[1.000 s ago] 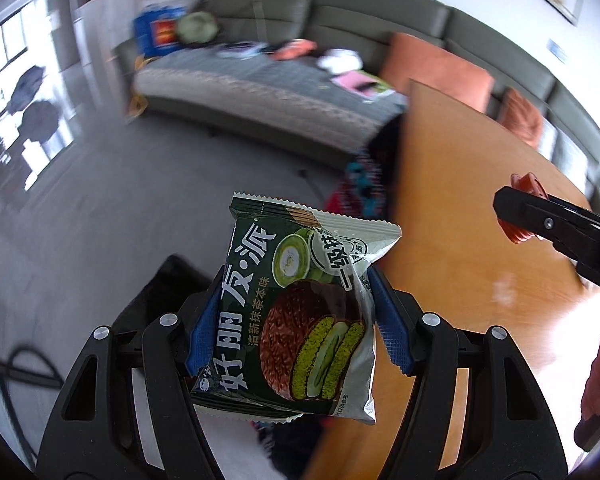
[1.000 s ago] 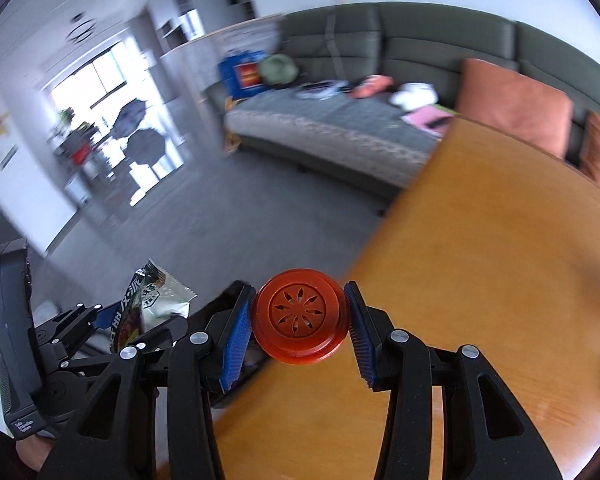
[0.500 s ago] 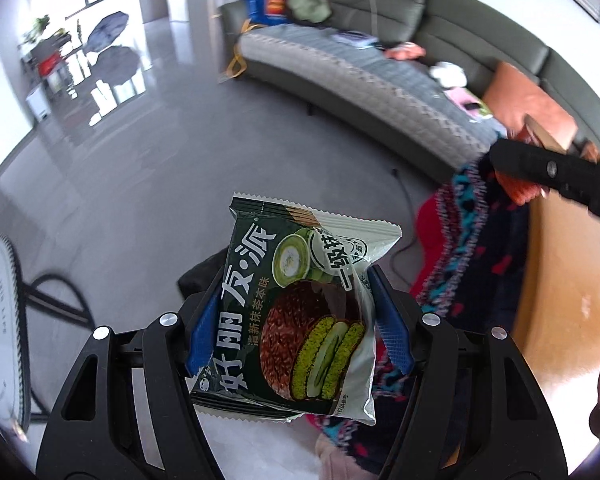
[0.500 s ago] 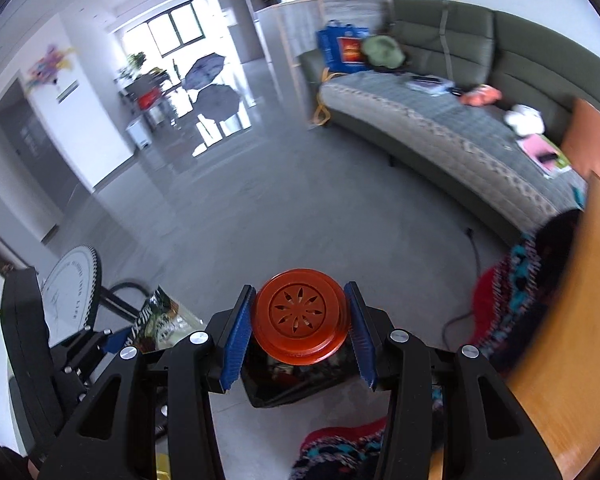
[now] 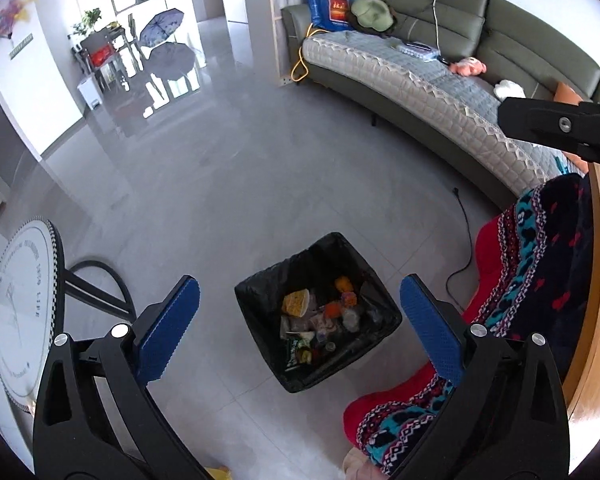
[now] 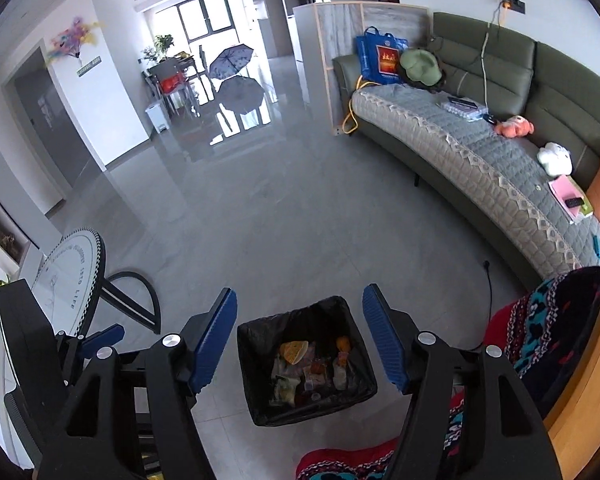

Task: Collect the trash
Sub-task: 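Move both open tools back over the table toward the bag and towel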

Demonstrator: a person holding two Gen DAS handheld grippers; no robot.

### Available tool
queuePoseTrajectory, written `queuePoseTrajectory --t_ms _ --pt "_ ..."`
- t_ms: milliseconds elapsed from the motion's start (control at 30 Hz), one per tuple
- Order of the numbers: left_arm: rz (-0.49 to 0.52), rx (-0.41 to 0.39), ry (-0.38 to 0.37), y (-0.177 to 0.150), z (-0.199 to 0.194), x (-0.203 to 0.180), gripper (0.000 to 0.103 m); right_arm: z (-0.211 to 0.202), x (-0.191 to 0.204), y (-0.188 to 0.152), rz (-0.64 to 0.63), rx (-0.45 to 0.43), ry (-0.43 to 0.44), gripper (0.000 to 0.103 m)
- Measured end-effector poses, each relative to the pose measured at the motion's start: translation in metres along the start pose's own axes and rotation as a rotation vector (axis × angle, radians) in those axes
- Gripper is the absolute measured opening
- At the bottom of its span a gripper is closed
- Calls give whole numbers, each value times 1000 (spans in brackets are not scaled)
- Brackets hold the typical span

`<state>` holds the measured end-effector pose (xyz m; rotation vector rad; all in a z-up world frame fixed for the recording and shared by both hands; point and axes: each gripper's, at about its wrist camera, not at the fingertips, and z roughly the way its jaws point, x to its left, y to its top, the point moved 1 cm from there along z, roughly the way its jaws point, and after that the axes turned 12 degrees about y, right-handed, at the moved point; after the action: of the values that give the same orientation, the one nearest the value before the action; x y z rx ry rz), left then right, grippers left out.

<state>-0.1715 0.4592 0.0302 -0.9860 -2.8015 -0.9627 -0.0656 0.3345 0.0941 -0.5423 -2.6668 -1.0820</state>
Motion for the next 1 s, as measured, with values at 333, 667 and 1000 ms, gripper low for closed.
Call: queuePoseTrajectory --t_ms 333,667,1000 --pt "35 -24 -49 -2 -17 -23 97 -44 -22 -15 39 -40 -46 66" --pt "114 -115 -136 4 -66 -87 97 -131 -75 -45 132 -139 -143 66" --pt "259 -196 -260 -7 -128 -190 97 -219 -138 -94 241 -225 -259 69"
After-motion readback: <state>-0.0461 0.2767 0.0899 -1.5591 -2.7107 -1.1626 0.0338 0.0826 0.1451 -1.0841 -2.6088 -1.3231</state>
